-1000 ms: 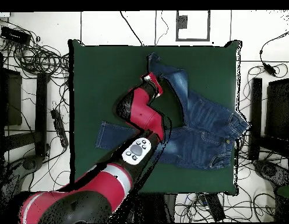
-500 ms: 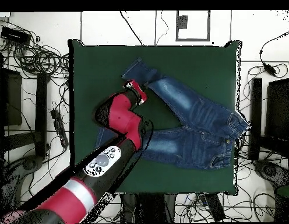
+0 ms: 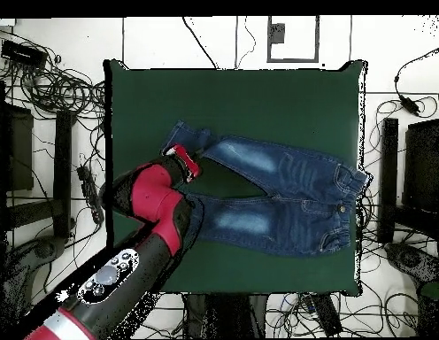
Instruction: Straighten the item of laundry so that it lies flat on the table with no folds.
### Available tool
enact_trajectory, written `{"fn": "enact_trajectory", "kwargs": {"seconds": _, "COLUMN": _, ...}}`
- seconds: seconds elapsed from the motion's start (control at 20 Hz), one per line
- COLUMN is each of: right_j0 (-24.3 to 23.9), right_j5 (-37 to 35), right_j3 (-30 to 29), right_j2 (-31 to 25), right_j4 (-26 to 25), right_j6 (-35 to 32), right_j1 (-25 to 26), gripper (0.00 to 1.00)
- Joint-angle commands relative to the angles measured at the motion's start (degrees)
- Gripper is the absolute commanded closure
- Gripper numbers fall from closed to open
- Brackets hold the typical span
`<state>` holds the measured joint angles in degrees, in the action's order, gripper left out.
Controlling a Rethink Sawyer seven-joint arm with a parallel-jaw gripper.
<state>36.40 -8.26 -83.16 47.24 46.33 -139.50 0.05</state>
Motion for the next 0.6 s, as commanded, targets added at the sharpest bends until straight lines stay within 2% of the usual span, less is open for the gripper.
{"fn": "enact_trajectory", "kwargs": {"seconds": 0.05, "right_j0": 2.8, "right_j5": 19.3, "right_j3": -6.3, "right_j2": -13.0, "right_j4": -7.2, "right_j6": -11.7, "right_j1": 2.7, "gripper": 1.0}}
{"fn": "enact_trajectory", "kwargs": {"seconds": 0.15, "right_j0": 3.7, "right_j5": 24.5, "right_j3": -6.1, "right_j2": -12.9, "right_j4": -8.9, "right_j6": -12.5, "right_j1": 4.6, "gripper": 1.0}}
{"fn": "enact_trajectory", "kwargs": {"seconds": 0.35, "right_j0": 2.6, "right_j5": 32.5, "right_j3": -5.6, "right_j2": -14.4, "right_j4": -12.0, "right_j6": -12.9, "right_j1": 6.9, "gripper": 1.0}}
{"fn": "enact_trajectory", "kwargs": {"seconds": 0.45, "right_j0": 1.6, "right_j5": 33.2, "right_j3": -6.1, "right_j2": -15.4, "right_j4": -13.4, "right_j6": -11.9, "right_j1": 6.4, "gripper": 1.0}}
{"fn": "enact_trajectory", "kwargs": {"seconds": 0.6, "right_j0": 2.0, "right_j5": 29.7, "right_j3": -7.6, "right_j2": -15.2, "right_j4": -12.6, "right_j6": -9.3, "right_j1": 5.3, "gripper": 1.0}}
